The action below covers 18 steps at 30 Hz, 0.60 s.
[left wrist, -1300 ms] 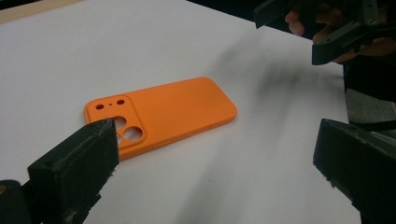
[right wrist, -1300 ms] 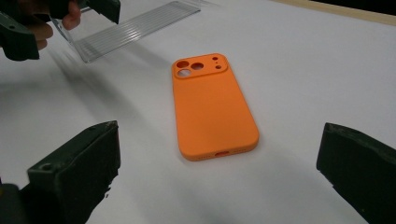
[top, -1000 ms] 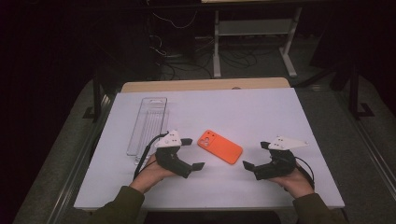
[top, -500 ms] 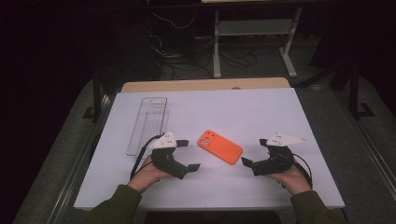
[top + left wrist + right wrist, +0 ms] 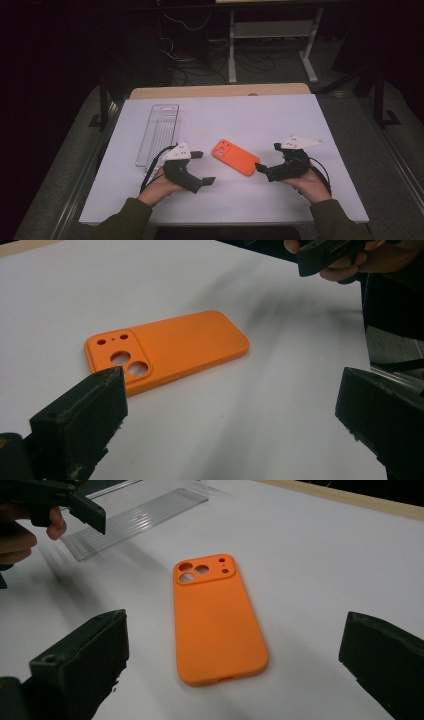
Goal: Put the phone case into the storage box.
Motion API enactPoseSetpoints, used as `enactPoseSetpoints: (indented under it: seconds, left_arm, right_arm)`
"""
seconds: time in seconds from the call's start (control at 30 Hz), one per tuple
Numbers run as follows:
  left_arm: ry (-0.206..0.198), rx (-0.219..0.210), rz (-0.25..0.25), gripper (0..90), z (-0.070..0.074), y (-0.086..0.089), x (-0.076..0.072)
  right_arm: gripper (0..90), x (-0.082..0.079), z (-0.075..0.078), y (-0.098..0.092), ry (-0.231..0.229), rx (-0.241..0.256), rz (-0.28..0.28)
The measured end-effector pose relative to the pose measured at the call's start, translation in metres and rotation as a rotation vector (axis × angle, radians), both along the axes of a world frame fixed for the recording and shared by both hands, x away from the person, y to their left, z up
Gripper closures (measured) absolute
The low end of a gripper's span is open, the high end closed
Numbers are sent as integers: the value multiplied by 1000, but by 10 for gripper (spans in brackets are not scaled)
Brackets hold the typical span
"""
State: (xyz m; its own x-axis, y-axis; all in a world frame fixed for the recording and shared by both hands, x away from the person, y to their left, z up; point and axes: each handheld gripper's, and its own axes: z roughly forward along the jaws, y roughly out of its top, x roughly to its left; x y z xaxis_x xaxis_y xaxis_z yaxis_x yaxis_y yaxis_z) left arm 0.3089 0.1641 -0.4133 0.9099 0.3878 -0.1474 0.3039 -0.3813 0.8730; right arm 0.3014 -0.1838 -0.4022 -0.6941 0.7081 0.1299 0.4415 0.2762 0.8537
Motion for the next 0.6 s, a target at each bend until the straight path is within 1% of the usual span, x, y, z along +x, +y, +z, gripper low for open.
enactPoseSetpoints:
  seconds: [0.13, 0.6]
  left_arm:
    - [1, 0, 4, 0, 1, 1, 1]
    - [4, 2, 10, 0, 0, 0, 1]
  right_arm:
    - [0, 4, 2, 3, -4, -3, 7]
    - [0, 18, 9, 11, 7, -20, 30]
